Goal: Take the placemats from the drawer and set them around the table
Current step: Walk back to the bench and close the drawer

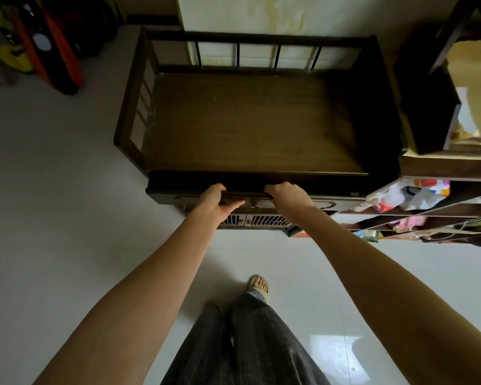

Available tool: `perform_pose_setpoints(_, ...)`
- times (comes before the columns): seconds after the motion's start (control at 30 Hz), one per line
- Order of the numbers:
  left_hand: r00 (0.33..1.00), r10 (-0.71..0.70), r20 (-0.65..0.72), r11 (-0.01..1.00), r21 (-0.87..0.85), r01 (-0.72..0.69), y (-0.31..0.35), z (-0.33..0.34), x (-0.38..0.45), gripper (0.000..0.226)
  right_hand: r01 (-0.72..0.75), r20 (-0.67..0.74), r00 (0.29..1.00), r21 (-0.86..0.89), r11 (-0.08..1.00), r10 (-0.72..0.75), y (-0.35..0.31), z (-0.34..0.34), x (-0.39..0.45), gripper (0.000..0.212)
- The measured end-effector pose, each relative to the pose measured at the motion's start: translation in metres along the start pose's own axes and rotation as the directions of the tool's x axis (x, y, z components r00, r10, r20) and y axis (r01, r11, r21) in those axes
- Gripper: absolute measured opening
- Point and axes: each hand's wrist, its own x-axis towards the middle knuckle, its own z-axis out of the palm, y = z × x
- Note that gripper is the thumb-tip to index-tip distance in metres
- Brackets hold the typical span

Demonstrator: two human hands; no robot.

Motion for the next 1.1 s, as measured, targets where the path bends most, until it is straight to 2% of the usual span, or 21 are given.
perform_pose_setpoints(0.03, 1.0, 0.001, 0.025, 0.997, -0.077, 0.001, 0.002, 0.001, -0.001, 0.011, 0.002, -0.054, 0.999, -0.044, 0.999, -0.004, 0.002, -0.003, 0.001, 0.029)
perform_pose_setpoints(0.1, 0.996, 0.004, 0.091, 0.99, -0.143, 0.009, 0.004, 0.002, -0.001, 0.02, 0.04, -0.278, 0.955, -0.214, 0.976, -0.1, 0.007, -0.002, 0.0, 0.026)
perform_pose_setpoints(0.2, 0.996, 0.012, 0.085, 0.996, -0.094, -0.004, 0.006, 0.006, 0.002, 0.06, 0.012, -0.467, 0.863, -0.362, 0.932, -0.193, 0.011, 0.0, 0.002, 0.059)
perform_pose_setpoints(0.3, 1.0, 0.026, -0.001, 0.989, -0.143, -0.026, 0.007, 0.015, 0.004, 0.094, 0.037, -0.375, 0.913, -0.325, 0.945, -0.164, 0.012, -0.012, 0.01, 0.102)
perform_pose_setpoints(0.4, 0.995, 0.02, -0.1, 0.977, -0.211, -0.041, 0.004, 0.021, 0.008, 0.103, -0.005, -0.179, 0.983, -0.244, 0.97, -0.04, 0.012, -0.024, 0.019, 0.113)
perform_pose_setpoints(0.5, 0.996, 0.028, -0.089, 0.97, -0.24, -0.048, 0.008, 0.027, 0.005, 0.1, -0.011, -0.138, 0.99, -0.247, 0.969, -0.024, 0.011, -0.026, 0.024, 0.107)
perform_pose_setpoints(0.87, 0.993, 0.071, -0.092, 0.942, -0.322, -0.097, 0.023, 0.04, 0.024, 0.077, -0.051, -0.274, 0.961, -0.31, 0.949, -0.038, 0.011, -0.02, 0.039, 0.063)
perform_pose_setpoints(1.1, 0.995, 0.085, -0.052, 0.942, -0.322, -0.098, 0.023, 0.035, 0.021, 0.072, -0.05, -0.281, 0.959, -0.296, 0.954, -0.037, 0.011, -0.018, 0.038, 0.067)
